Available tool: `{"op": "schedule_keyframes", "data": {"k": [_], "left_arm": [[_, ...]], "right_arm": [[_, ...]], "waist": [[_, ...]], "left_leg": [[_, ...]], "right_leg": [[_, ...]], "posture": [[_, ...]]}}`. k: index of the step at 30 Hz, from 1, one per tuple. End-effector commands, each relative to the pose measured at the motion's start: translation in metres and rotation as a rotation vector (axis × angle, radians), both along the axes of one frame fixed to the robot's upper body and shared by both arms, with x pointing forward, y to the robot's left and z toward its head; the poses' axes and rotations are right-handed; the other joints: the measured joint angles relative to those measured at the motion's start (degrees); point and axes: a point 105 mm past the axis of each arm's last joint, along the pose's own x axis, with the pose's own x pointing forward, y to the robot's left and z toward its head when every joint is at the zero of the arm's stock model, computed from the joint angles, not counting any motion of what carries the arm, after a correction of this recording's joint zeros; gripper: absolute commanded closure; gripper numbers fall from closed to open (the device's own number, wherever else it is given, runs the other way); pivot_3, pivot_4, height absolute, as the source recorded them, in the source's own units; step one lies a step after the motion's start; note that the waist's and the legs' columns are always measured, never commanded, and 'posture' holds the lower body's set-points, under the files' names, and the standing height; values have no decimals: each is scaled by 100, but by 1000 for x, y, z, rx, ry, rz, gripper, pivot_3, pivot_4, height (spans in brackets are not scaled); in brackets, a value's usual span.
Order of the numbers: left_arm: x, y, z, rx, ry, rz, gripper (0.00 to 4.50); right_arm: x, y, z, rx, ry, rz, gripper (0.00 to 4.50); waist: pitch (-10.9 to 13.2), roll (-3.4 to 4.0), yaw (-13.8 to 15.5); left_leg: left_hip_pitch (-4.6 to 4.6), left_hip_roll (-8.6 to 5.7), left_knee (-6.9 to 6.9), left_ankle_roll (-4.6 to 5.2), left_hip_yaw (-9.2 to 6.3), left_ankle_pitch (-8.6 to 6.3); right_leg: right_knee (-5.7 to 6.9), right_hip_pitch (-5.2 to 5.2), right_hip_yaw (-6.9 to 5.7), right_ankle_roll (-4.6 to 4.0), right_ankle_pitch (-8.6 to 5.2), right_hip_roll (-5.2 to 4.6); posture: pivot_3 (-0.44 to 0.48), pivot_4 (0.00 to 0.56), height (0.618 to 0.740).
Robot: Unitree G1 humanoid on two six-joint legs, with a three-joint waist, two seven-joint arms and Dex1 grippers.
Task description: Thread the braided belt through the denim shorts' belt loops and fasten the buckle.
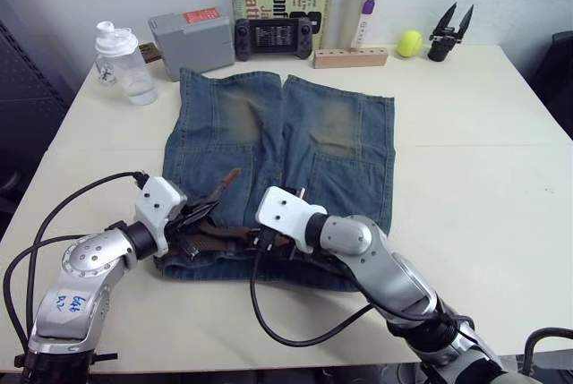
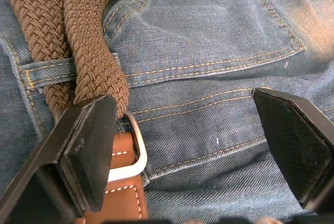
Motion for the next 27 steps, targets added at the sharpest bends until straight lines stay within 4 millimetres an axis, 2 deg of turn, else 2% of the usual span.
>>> {"op": "schedule_keyframes", "data": {"k": [1,5,9,14,18,21,25,27], "left_arm": [[1,4,8,28,-52,-2,4500],[-2,8,3,73,-45,-23,4500],[-7,10,-4,112,-39,-42,4500],[-11,12,-6,120,-44,-40,4500],[-11,14,-5,118,-52,-29,4500],[-11,14,-5,121,-53,-27,4500],[-10,14,-5,123,-54,-25,4500],[-10,15,-5,124,-55,-22,4500]], "right_arm": [[0,4,-5,-10,-2,11,28],[5,3,17,91,-19,-10,28],[5,-8,40,216,-8,-24,28],[0,-16,53,295,9,-15,28],[-9,-19,49,296,56,22,28],[-17,-15,38,297,132,59,757],[-25,-10,20,255,199,94,2645],[-29,-6,13,252,240,113,3310]], "waist": [[0,0,-7],[0,0,-8],[1,1,-3],[1,2,-4],[2,3,-4],[2,3,-4],[2,3,-5],[2,3,-5]], "left_leg": [[0,0,0,0,1,0],[0,0,0,0,2,0],[-2,1,0,0,2,0],[-3,0,-1,0,0,0],[-3,1,-4,0,0,0],[-3,1,-3,0,1,0],[-3,1,-4,0,1,0],[-3,1,-3,0,1,0]], "right_leg": [[0,0,1,0,0,0],[-2,0,0,0,0,-1],[-4,0,0,0,0,0],[-4,-1,0,0,0,-1],[-3,-3,0,0,0,-1],[-3,-3,2,0,0,-1],[-3,-3,2,0,0,-1],[-3,-3,2,0,0,-2]], "posture": [[0,150,731],[0,150,731],[0,150,731],[0,150,731],[0,150,731],[0,150,731],[0,150,731],[0,150,731]]}}
